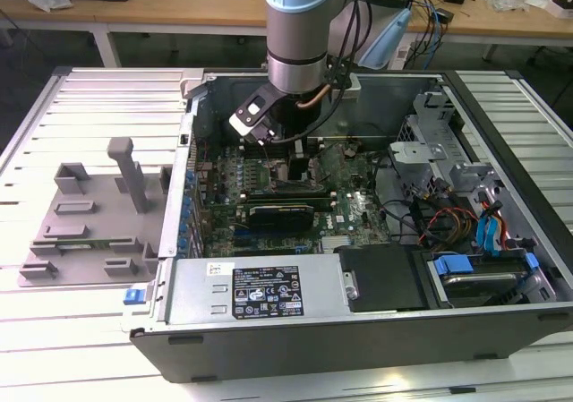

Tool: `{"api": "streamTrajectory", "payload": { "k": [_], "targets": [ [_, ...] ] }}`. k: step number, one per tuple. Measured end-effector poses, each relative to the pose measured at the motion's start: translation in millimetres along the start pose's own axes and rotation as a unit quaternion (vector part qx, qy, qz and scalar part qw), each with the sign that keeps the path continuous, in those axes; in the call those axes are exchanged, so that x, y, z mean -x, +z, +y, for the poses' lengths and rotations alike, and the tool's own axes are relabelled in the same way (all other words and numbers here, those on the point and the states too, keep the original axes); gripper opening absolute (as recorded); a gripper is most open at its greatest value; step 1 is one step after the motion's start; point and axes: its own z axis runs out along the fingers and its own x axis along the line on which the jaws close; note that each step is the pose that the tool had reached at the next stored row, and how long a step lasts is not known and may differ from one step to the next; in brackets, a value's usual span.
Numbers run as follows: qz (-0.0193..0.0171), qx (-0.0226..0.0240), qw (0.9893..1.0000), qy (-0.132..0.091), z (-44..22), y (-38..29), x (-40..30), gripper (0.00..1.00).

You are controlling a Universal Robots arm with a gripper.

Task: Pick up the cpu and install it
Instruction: 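Place the cpu into insertion slot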

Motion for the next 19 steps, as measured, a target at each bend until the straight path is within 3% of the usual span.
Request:
{"api": "streamTrajectory", "payload": {
  "k": [2, 3, 5, 9, 11, 19],
  "targets": [
    [0.0, 0.0, 1.0, 0.0, 0.0, -0.1, 0.0, 0.35],
    [0.0, 0.0, 1.0, 0.0, 0.0, -0.2, 0.0, 0.35],
    [0.0, 0.0, 1.0, 0.0, 0.0, -0.3, 0.0, 0.11],
    [-0.0001, 0.0, 1.0, 0.0, 0.0, 0.0, -1.3, 0.11],
    [0.0, 0.0, 1.0, 0.0, -0.1, 4.5, -1.8, 0.11],
    [-0.0002, -0.0001, 1.0, 0.0, -0.4, 8.4, -1.7, 0.11]
  ]
}}
